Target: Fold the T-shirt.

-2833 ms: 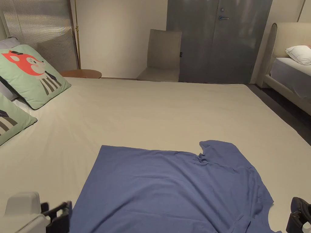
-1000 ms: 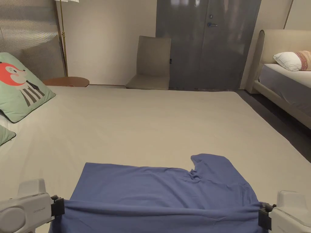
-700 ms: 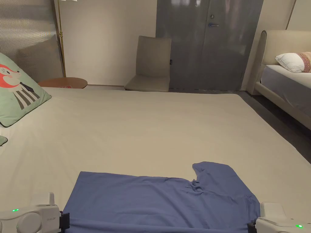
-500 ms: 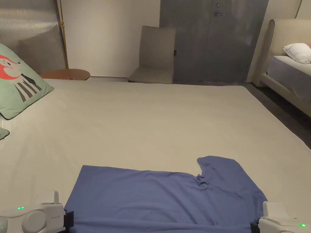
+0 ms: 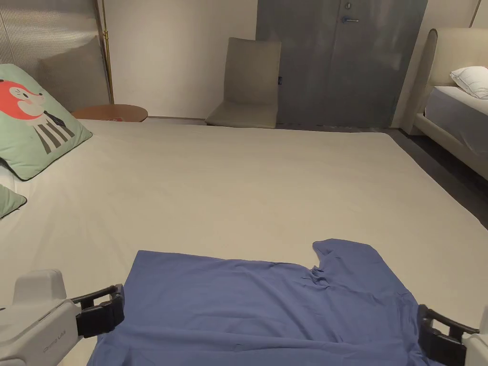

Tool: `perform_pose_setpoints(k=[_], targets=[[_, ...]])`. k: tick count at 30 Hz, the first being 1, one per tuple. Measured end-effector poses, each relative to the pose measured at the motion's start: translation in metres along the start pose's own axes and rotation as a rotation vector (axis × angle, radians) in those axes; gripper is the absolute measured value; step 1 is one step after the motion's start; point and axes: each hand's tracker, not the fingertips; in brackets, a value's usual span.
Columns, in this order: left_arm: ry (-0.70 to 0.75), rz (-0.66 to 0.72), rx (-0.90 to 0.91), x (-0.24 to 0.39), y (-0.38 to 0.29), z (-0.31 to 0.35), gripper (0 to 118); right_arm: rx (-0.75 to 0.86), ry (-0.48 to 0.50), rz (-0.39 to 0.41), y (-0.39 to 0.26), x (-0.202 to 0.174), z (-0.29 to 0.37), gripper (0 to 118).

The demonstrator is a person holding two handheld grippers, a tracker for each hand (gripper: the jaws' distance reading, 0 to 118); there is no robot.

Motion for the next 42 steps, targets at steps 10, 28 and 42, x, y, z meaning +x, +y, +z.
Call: perform_pose_setpoints(k=[10,28,42], targets=[[-0.022,-0.001,0.027,-0.001,-0.017,0.068,0,0.074,0.035,-0.080,-0.003,0.003,0.056,0],[0.022,-0.108,-0.401,-0.039,-0.102,-0.028,61,-0.083,0.036,-0.064,-0.051,0.012,0.065,0],[-0.001,-0.072,-0.349,-0.028,-0.092,-0.007,10,-0.430,0.021,-0.065,-0.079,0.040,0.014,105]])
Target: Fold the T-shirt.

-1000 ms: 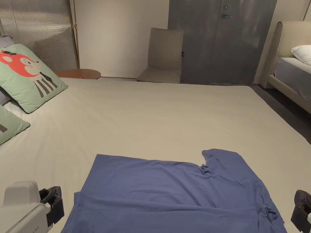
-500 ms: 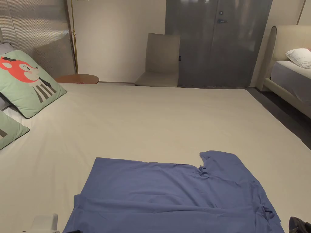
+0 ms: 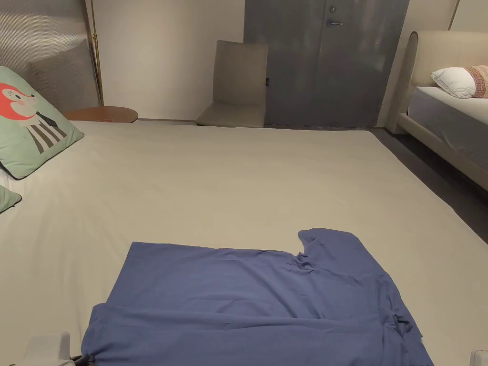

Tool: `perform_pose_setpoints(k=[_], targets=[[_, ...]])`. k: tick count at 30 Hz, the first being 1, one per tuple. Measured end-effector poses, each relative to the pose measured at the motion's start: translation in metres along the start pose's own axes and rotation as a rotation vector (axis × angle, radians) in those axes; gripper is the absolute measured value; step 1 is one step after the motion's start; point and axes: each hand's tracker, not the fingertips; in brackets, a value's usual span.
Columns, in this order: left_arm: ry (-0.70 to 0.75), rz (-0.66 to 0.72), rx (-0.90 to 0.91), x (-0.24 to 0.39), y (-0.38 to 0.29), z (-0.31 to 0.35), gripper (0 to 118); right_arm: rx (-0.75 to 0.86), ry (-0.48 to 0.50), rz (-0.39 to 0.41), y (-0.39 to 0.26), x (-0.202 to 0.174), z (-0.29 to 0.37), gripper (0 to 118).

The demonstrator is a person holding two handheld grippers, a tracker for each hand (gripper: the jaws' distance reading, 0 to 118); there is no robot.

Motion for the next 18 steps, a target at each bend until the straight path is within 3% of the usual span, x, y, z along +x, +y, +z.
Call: perform_pose_setpoints(k=[2,3,5,8,9,18], targets=[[-0.001,0.003,0.001,0.001,0.000,0.003,10,-0.040,0.006,0.003,-0.005,0.005,-0.009,101],[-0.001,0.002,0.003,0.002,0.000,0.004,10,-0.061,0.014,0.009,-0.007,0.005,-0.013,92],[0.001,0.000,0.001,0.003,-0.001,0.005,10,-0.093,0.034,0.010,-0.012,0.005,-0.020,68],[0.003,-0.004,-0.002,0.008,-0.001,0.009,10,-0.109,0.090,0.002,-0.016,0.004,-0.024,15],[0.003,-0.003,-0.002,0.009,-0.001,0.010,10,-0.092,0.119,-0.010,-0.016,0.003,-0.022,10],[-0.011,0.019,0.022,0.004,0.020,0.047,8,0.011,0.113,0.039,0.015,0.013,0.023,7]])
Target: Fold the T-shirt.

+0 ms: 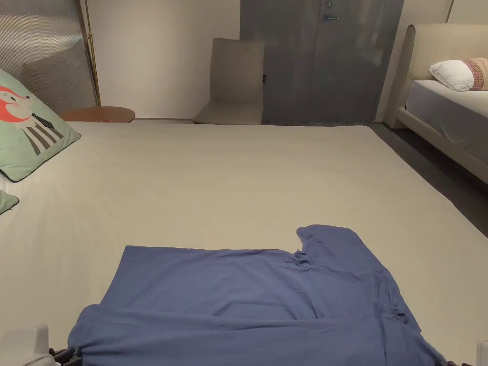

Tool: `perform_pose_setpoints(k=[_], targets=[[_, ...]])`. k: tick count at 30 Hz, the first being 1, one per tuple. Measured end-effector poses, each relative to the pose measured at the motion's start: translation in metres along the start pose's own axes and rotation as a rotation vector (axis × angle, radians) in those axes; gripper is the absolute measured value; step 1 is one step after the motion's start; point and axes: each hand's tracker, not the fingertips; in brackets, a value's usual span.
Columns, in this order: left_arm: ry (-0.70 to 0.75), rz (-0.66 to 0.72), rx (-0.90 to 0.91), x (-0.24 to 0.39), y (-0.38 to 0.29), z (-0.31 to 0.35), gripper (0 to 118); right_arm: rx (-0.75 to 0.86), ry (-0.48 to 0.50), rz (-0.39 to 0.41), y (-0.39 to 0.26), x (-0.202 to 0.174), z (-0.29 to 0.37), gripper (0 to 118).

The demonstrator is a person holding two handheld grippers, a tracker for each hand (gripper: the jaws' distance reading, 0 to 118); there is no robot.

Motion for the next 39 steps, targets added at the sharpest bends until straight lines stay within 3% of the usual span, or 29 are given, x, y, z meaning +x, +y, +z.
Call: perform_pose_setpoints(k=[11,19,28,32,33,34,35,36,39], targets=[[0.006,0.049,-0.037,-0.016,-0.022,0.051,7,-0.007,-0.043,0.000,0.002,0.014,0.055,7],[0.034,0.083,-0.138,-0.018,-0.066,0.041,7,-0.141,-0.087,0.036,-0.045,0.012,0.029,7],[0.052,0.090,-0.159,-0.027,-0.071,0.023,9,-0.178,-0.087,0.003,-0.063,0.021,0.015,8],[0.038,0.088,-0.102,-0.025,-0.067,0.034,22,-0.139,-0.042,-0.029,-0.060,0.024,0.025,30],[0.046,0.083,-0.057,-0.024,-0.062,0.040,44,-0.100,-0.044,-0.014,-0.056,0.022,0.032,71],[0.042,0.080,-0.022,-0.022,-0.057,0.045,67,-0.046,-0.040,-0.006,-0.051,0.019,0.039,95],[0.037,0.080,0.018,-0.020,-0.050,0.051,87,0.013,-0.022,-0.001,-0.044,0.015,0.048,104],[0.033,0.085,0.073,-0.017,-0.042,0.058,105,0.075,-0.015,0.000,-0.035,0.009,0.056,101],[0.040,0.052,0.240,0.002,-0.013,0.079,107,0.240,-0.016,-0.001,-0.003,-0.011,0.073,102]])
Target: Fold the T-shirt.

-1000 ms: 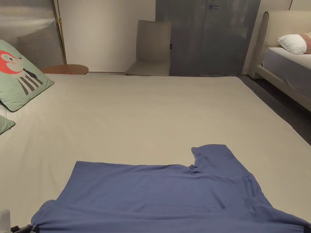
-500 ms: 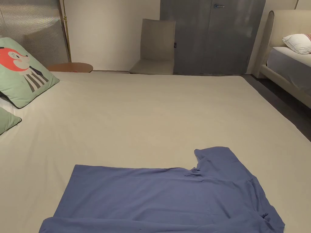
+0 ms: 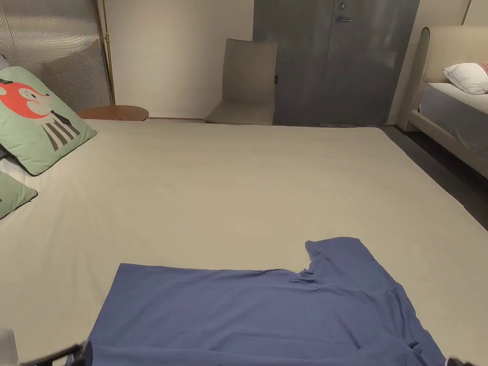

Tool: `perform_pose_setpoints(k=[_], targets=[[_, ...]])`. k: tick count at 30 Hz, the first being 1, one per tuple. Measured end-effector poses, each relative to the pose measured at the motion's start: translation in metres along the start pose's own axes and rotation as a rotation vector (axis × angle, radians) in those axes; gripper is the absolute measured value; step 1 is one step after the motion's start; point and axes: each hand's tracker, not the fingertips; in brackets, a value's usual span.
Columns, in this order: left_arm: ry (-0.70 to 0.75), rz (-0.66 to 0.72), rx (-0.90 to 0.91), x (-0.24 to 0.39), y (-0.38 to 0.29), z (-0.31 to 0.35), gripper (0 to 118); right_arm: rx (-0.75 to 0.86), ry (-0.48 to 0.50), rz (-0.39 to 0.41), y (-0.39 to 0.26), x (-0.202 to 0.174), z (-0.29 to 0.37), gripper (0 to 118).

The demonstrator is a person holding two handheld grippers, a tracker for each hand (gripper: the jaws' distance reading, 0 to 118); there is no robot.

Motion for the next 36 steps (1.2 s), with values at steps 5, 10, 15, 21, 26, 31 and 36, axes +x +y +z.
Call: perform_pose_setpoints(k=[5,10,15,21,26,31,36], targets=[[-0.024,-0.057,0.205,0.038,0.035,0.012,104,0.238,-0.020,-0.008,0.040,-0.042,-0.001,101],[-0.044,-0.080,0.274,0.060,0.043,0.015,38,0.337,-0.040,-0.008,0.051,-0.074,-0.007,62],[-0.055,-0.088,0.280,0.062,0.043,0.011,0,0.356,-0.049,0.005,0.048,-0.089,-0.014,1],[-0.087,-0.069,0.182,0.041,0.051,-0.034,0,0.303,-0.022,0.024,0.046,-0.090,-0.028,0],[-0.109,-0.024,0.027,0.027,0.082,-0.104,0,0.257,-0.024,0.011,0.049,-0.086,-0.045,0],[-0.094,-0.012,-0.202,0.016,0.105,-0.202,21,0.201,-0.033,0.023,0.050,-0.085,-0.070,0],[-0.036,0.045,-0.383,0.010,0.094,-0.278,95,0.143,-0.040,0.021,0.045,-0.084,-0.094,0]])
